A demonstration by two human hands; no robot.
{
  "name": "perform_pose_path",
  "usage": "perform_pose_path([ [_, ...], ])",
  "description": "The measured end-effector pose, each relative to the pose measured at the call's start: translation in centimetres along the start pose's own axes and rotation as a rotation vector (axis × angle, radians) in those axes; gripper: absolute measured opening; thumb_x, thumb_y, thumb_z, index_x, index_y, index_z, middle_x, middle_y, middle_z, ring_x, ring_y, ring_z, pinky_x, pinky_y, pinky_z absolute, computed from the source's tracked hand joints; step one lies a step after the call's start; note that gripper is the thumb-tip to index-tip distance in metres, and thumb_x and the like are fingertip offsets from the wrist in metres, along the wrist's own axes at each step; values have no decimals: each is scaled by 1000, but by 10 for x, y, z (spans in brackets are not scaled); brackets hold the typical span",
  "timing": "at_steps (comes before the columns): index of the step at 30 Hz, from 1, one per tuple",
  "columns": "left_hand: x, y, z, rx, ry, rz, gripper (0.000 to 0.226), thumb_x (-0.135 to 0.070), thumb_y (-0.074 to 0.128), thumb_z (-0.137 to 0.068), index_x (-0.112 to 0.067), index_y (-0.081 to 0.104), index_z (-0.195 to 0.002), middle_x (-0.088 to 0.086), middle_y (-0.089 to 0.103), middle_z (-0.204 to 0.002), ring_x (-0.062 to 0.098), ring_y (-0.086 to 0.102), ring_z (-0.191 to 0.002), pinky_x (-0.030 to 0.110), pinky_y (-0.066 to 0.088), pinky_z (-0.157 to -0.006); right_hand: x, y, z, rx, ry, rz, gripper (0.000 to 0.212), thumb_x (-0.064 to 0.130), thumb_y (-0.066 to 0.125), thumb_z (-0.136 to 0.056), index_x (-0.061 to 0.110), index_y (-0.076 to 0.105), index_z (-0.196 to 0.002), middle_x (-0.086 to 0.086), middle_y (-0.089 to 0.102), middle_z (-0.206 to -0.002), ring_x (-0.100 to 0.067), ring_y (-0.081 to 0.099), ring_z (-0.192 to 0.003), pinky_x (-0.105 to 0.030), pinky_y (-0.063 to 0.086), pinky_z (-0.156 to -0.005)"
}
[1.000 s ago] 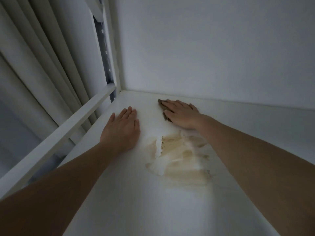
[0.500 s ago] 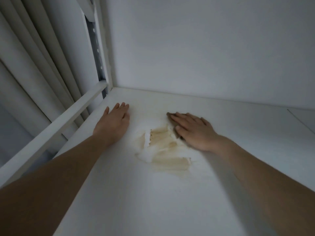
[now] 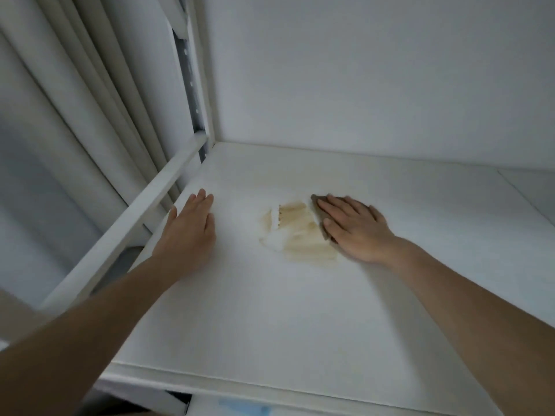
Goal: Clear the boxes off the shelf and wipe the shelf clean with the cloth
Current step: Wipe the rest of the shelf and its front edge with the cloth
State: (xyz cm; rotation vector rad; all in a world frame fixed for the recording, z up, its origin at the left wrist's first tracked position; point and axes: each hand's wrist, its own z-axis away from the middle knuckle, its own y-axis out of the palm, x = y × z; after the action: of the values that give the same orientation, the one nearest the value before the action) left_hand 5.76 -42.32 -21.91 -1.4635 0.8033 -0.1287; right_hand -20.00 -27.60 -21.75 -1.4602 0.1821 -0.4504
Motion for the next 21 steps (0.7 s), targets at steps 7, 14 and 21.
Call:
perform_pose_path([
  [7,4,-3,44,49,-14,-40,51,-24,19,-103,-13,14,-152,2,6,-161,14,1,-147,37,-2,-119,-48,-5,35,-11,206,-25,52,50,13,-101,43,4,-152,18,0,-161,-12,1,-149,-44,3,-120],
  [14,5,3,66,20,10,-146,53,-30,15,-102,-16,11,-153,-4,4,-161,9,0,-147,33,-3,-120,23,5,57,-15,124,-44,53,46,14,-102,41,1,-153,19,-4,-161,-12,-3,-148,-46,-1,-119],
  [21,2,-7,82,56,37,-128,54,-34,16,-102,-14,11,-153,-1,3,-161,11,-1,-147,34,-2,-120,4,11,98,-62,77,-35,52,50,15,-101,43,6,-152,21,2,-161,-8,1,-148,-40,2,-120],
])
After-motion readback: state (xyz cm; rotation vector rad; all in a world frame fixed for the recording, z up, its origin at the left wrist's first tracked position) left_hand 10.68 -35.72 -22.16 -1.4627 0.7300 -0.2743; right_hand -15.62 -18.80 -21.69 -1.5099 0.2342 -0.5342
